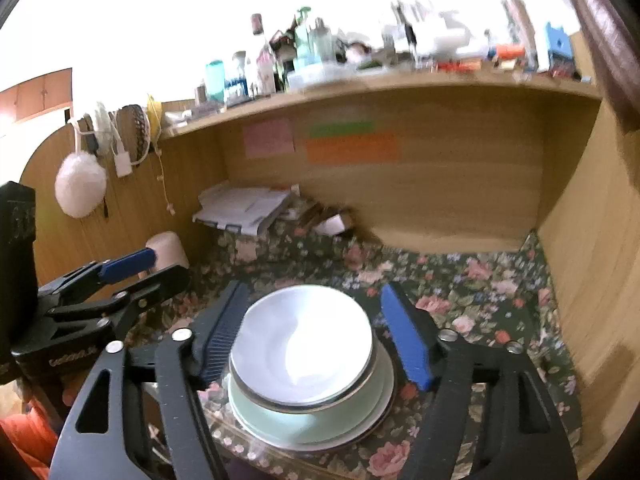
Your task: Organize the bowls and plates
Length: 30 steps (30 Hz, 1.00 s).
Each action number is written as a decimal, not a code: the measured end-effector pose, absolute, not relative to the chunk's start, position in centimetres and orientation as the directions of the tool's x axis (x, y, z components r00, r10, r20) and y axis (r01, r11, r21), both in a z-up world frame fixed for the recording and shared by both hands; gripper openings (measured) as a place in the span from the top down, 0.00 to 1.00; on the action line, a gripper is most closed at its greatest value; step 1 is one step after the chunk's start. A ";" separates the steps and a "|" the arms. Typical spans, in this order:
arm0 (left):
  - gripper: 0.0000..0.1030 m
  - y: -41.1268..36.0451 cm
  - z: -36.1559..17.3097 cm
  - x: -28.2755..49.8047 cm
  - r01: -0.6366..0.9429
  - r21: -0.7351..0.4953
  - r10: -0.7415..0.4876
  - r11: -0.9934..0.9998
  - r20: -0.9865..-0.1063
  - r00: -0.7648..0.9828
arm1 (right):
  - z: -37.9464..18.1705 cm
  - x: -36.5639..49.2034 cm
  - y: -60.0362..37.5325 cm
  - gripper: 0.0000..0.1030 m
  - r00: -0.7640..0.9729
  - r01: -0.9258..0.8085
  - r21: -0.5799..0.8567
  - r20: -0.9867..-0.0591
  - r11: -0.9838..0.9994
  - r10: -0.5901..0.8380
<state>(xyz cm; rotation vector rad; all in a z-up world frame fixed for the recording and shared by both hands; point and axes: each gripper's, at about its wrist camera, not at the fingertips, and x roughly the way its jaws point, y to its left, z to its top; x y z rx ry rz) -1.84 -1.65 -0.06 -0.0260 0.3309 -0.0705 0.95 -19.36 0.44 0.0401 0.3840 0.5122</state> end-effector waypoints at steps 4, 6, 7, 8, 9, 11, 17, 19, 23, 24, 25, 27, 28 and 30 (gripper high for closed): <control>0.12 -2.0 0.6 -3.5 0.038 -0.009 -0.040 0.999 -0.249 0.968 | 1.1 -0.1 -19.6 0.16 0.826 -0.461 0.121 -0.303 0.879 0.475; 0.08 -1.9 0.8 -4.1 0.042 -0.012 -0.043 0.999 -0.225 0.973 | 1.3 -0.4 -19.6 0.13 0.834 -0.457 0.114 -0.291 0.882 0.470; 0.08 -1.9 0.9 -4.4 0.040 -0.011 -0.042 0.999 -0.214 0.976 | 1.4 -0.8 -19.7 0.12 0.835 -0.458 0.111 -0.285 0.882 0.470; 0.06 -2.0 1.0 -4.6 0.037 -0.008 -0.037 0.999 -0.202 0.979 | 1.5 -0.9 -19.7 0.09 0.837 -0.459 0.109 -0.281 0.882 0.470; 0.04 -2.0 0.9 -4.8 0.034 -0.003 -0.034 0.999 -0.193 0.981 | 1.5 -1.1 -19.7 0.07 0.841 -0.456 0.108 -0.272 0.883 0.467; 0.02 -2.1 1.0 -5.2 0.031 0.007 -0.029 0.999 -0.173 0.985 | 1.6 -1.4 -19.8 0.00 0.851 -0.448 0.107 -0.254 0.888 0.460; 0.00 -2.1 1.0 -5.9 0.038 0.006 -0.037 0.999 -0.145 0.989 | 1.7 -2.0 -19.9 0.00 0.857 -0.445 0.111 -0.235 0.888 0.459; 0.00 -2.0 0.9 -6.0 0.039 0.002 -0.039 0.999 -0.144 0.989 | 1.7 -2.2 -19.9 0.00 0.861 -0.443 0.104 -0.230 0.891 0.455; 0.00 -1.8 0.9 -6.0 0.039 -0.012 -0.041 0.999 -0.143 0.989 | 1.7 -2.7 -19.6 0.00 0.867 -0.439 0.087 -0.220 0.894 0.448; 0.00 -1.7 0.8 -5.9 0.041 -0.015 -0.042 0.999 -0.144 0.989 | 1.7 -2.7 -19.6 0.00 0.867 -0.440 0.085 -0.220 0.894 0.448; 0.00 -1.7 0.8 -5.9 0.040 -0.016 -0.042 0.999 -0.144 0.989 | 1.7 -2.8 -19.5 0.00 0.866 -0.443 0.084 -0.218 0.893 0.450; 0.00 -1.7 0.8 -5.9 0.041 -0.015 -0.042 0.999 -0.145 0.989 | 1.8 -2.8 -19.4 0.00 0.867 -0.443 0.081 -0.214 0.893 0.450; 0.00 -1.7 0.7 -5.8 0.040 -0.015 -0.042 0.999 -0.145 0.989 | 1.8 -2.8 -19.4 0.00 0.867 -0.443 0.080 -0.212 0.893 0.450; 0.00 -1.6 0.7 -5.8 0.039 -0.015 -0.041 0.999 -0.145 0.989 | 1.8 -2.8 -19.3 0.00 0.868 -0.444 0.080 -0.210 0.893 0.450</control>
